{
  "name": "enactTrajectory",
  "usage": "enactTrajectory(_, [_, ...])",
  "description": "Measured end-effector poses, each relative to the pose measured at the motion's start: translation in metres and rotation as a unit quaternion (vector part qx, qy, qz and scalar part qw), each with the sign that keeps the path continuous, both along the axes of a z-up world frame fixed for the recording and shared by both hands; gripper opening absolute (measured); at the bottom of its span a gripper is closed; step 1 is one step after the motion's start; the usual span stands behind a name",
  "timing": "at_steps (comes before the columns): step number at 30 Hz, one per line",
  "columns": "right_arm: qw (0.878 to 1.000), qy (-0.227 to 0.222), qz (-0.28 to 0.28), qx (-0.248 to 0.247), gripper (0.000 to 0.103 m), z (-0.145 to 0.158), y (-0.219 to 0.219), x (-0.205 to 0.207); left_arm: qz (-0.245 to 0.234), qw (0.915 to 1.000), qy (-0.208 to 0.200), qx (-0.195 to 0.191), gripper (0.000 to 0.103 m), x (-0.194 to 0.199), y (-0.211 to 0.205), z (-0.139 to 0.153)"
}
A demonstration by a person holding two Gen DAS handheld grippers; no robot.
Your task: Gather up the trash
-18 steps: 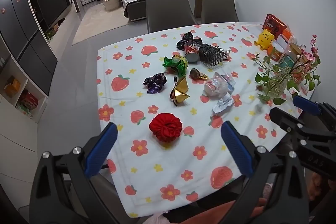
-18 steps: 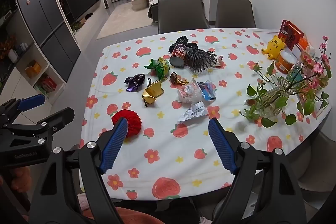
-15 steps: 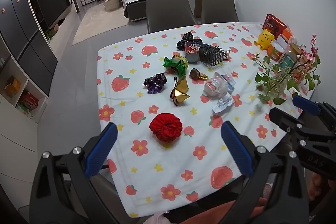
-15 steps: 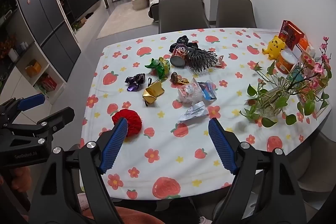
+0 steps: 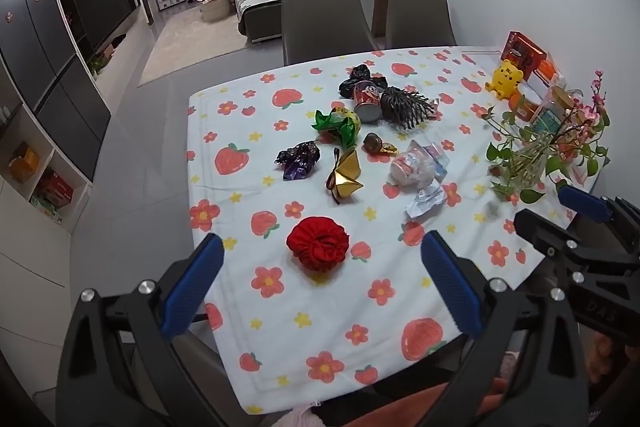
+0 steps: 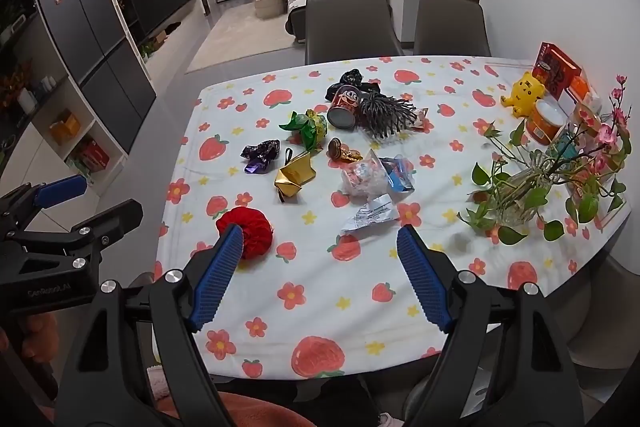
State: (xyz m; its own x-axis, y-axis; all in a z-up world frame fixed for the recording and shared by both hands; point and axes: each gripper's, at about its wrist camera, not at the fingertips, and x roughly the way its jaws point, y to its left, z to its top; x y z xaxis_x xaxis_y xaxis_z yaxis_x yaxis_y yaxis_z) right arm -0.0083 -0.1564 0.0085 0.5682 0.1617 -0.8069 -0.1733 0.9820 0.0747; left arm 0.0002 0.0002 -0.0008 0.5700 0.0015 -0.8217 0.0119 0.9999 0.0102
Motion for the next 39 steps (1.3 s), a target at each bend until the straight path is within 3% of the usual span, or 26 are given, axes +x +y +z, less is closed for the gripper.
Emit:
enactTrajectory(18, [1.0, 0.001, 0.002, 0.001, 0.077, 0.002, 0.001, -0.002, 0.002, 1.0, 0.0, 0.001, 0.099, 0.011, 0.008, 0.02])
enactTrajectory(20, [1.0, 0.0, 0.002, 0.001, 0.077, 0.002, 0.0, -0.003, 0.001, 1.0, -0.001, -0.001, 0.099, 0.003, 0.011, 0.009])
enactTrajectory(39, [1.0, 0.002, 0.001, 0.002, 0.077, 0.002, 0.0, -0.004, 0.001, 1.0, -0.002, -0.001, 0.099, 0.002, 0.011, 0.009])
